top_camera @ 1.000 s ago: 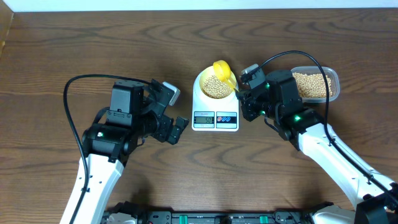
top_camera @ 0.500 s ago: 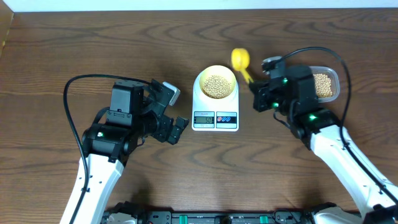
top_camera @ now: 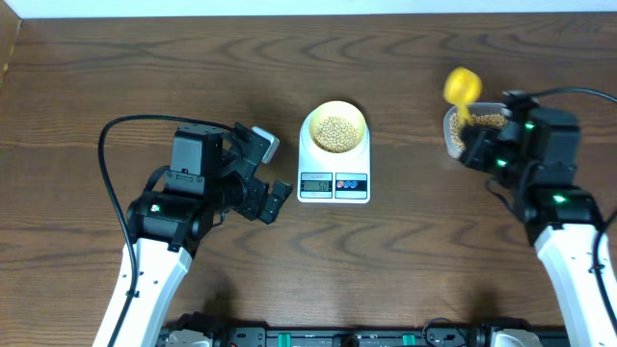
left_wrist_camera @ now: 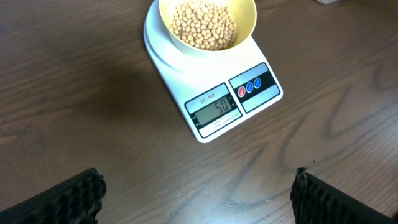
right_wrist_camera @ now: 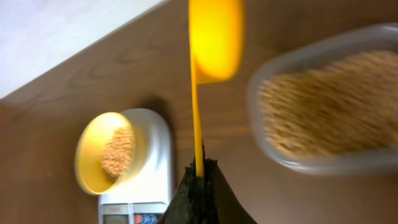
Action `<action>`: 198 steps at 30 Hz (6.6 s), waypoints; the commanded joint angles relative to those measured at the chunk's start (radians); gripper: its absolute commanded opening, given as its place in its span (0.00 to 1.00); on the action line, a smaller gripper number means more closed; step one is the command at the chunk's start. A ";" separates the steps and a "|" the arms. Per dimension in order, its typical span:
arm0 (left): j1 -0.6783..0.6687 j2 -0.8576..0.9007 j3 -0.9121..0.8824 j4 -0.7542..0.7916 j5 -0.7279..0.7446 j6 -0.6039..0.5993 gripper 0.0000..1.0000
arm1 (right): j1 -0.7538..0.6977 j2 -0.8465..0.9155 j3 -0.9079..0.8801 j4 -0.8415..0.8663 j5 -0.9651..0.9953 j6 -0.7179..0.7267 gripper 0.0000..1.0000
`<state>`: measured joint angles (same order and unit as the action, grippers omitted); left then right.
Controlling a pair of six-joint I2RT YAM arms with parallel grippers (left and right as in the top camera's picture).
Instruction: Scoop item into bowl and weigh 50g on scale
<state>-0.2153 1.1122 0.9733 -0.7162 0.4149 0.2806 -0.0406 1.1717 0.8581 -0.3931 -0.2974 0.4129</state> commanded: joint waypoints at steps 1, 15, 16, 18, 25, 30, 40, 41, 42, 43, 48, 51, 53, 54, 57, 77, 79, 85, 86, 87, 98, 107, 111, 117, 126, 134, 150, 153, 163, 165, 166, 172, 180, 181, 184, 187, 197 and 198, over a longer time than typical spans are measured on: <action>0.002 0.005 -0.006 0.000 -0.005 -0.013 0.98 | -0.076 -0.006 0.002 -0.075 0.000 0.028 0.01; 0.002 0.005 -0.006 0.000 -0.005 -0.013 0.98 | -0.167 0.066 -0.099 0.019 -0.127 0.105 0.01; 0.002 0.005 -0.006 0.000 -0.005 -0.013 0.98 | -0.167 0.077 -0.105 0.027 -0.127 0.128 0.01; 0.002 0.005 -0.006 0.000 -0.005 -0.013 0.98 | -0.167 0.098 -0.113 0.047 -0.127 0.154 0.01; 0.002 0.005 -0.006 0.000 -0.005 -0.013 0.98 | -0.184 0.105 -0.114 0.052 -0.097 0.156 0.03; 0.002 0.005 -0.006 0.000 -0.005 -0.013 0.98 | -0.209 0.105 -0.114 0.052 -0.097 0.155 0.75; 0.002 0.005 -0.006 0.000 -0.005 -0.013 0.98 | -0.262 0.052 -0.114 -0.015 -0.044 0.130 0.99; 0.002 0.005 -0.006 0.000 -0.005 -0.013 0.98 | -0.262 0.035 -0.114 -0.032 -0.027 0.108 0.99; 0.002 0.005 -0.006 0.000 -0.005 -0.013 0.98 | -0.262 0.012 -0.114 -0.051 -0.014 0.089 0.99; 0.002 0.005 -0.006 0.000 -0.005 -0.013 0.98 | -0.262 -0.012 -0.114 -0.070 -0.006 0.070 0.99; 0.002 0.005 -0.006 0.000 -0.005 -0.013 0.98 | -0.262 -0.188 -0.114 -0.176 -0.008 -0.012 0.99; 0.002 0.005 -0.006 0.000 -0.005 -0.013 0.98 | -0.261 -0.354 -0.114 -0.261 -0.008 -0.050 0.99; 0.002 0.005 -0.006 0.000 -0.005 -0.013 0.98 | -0.262 -0.440 -0.114 -0.309 -0.008 -0.052 0.99; 0.002 0.005 -0.006 0.000 -0.005 -0.013 0.98 | -0.262 -0.479 -0.114 -0.332 -0.008 -0.052 0.99; 0.002 0.005 -0.006 0.000 -0.005 -0.013 0.98 | -0.262 -0.582 -0.114 -0.395 -0.007 -0.052 0.99; 0.002 0.005 -0.006 0.000 -0.005 -0.013 0.98 | -0.261 -0.664 -0.114 -0.570 -0.007 -0.051 0.99; 0.002 0.005 -0.006 0.000 -0.005 -0.013 0.98 | -0.261 -0.664 -0.114 -0.585 -0.007 -0.051 0.99; 0.002 0.005 -0.006 0.000 -0.005 -0.013 0.98 | -0.261 -0.664 -0.114 -0.623 -0.008 -0.051 0.99; 0.002 0.005 -0.006 0.000 -0.005 -0.013 0.98 | -0.261 -0.664 -0.114 -0.639 -0.008 -0.051 0.99; 0.002 0.005 -0.006 0.000 -0.005 -0.013 0.98 | -0.261 -0.664 -0.114 -0.653 -0.007 -0.052 0.99; 0.002 0.005 -0.006 0.000 -0.005 -0.013 0.98 | -0.234 -0.737 -0.152 -0.625 0.015 -0.383 0.99; 0.002 0.005 -0.006 0.000 -0.005 -0.013 0.98 | -0.180 -1.033 -0.318 -0.497 0.015 -0.509 0.99; 0.002 0.005 -0.006 0.000 -0.005 -0.013 0.98 | -0.180 -1.142 -0.411 -0.405 0.010 -0.509 0.99; 0.002 0.005 -0.006 0.000 -0.005 -0.013 0.98 | -0.157 -1.166 -0.543 -0.212 -0.008 -0.573 0.99; 0.002 0.005 -0.006 0.000 -0.005 -0.013 0.98 | -0.108 -1.166 -0.782 0.182 -0.002 -0.639 0.99; 0.002 0.005 -0.006 0.000 -0.005 -0.013 0.98 | -0.048 -1.167 -0.835 0.323 0.027 -0.647 0.99; 0.002 0.005 -0.006 0.000 -0.005 -0.013 0.98 | -0.010 -1.167 -0.853 0.356 0.198 -0.519 0.99; 0.002 0.005 -0.006 0.000 -0.005 -0.013 0.98 | -0.010 -1.167 -0.853 0.329 0.218 -0.490 0.99; 0.002 0.005 -0.006 0.000 -0.005 -0.013 0.98 | -0.010 -1.167 -0.853 0.319 0.232 -0.496 0.99; 0.002 0.005 -0.006 0.000 -0.005 -0.013 0.98 | -0.010 -1.167 -0.853 0.319 0.231 -0.483 0.99; 0.002 0.005 -0.006 0.000 -0.005 -0.013 0.98 | -0.010 -1.167 -0.853 0.319 0.233 -0.460 0.99; 0.002 0.005 -0.006 0.000 -0.005 -0.013 0.98 | -0.010 -1.167 -0.853 0.317 0.246 -0.455 0.99; 0.002 0.005 -0.006 0.000 -0.005 -0.013 0.98 | -0.010 -1.167 -0.853 0.318 0.242 -0.544 0.99; 0.002 0.005 -0.006 0.000 -0.005 -0.013 0.98 | -0.010 -1.167 -0.853 0.318 0.242 -0.545 0.99; 0.002 0.005 -0.006 0.000 -0.005 -0.013 0.98 | -0.010 -1.167 -0.853 0.318 0.241 -0.541 0.99; 0.002 0.005 -0.006 0.000 -0.005 -0.013 0.98 | -0.010 -1.167 -0.853 0.320 0.241 -0.541 0.99; 0.002 0.005 -0.006 0.000 -0.005 -0.013 0.98 | -0.010 -1.166 -0.853 0.321 0.241 -0.541 0.99; 0.002 0.005 -0.006 0.000 -0.005 -0.013 0.98 | -0.010 -1.166 -0.853 0.321 0.241 -0.541 0.99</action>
<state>-0.2150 1.1130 0.9726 -0.7166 0.4122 0.2806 -0.0555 0.0116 0.0074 -0.0677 -0.0700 -0.1169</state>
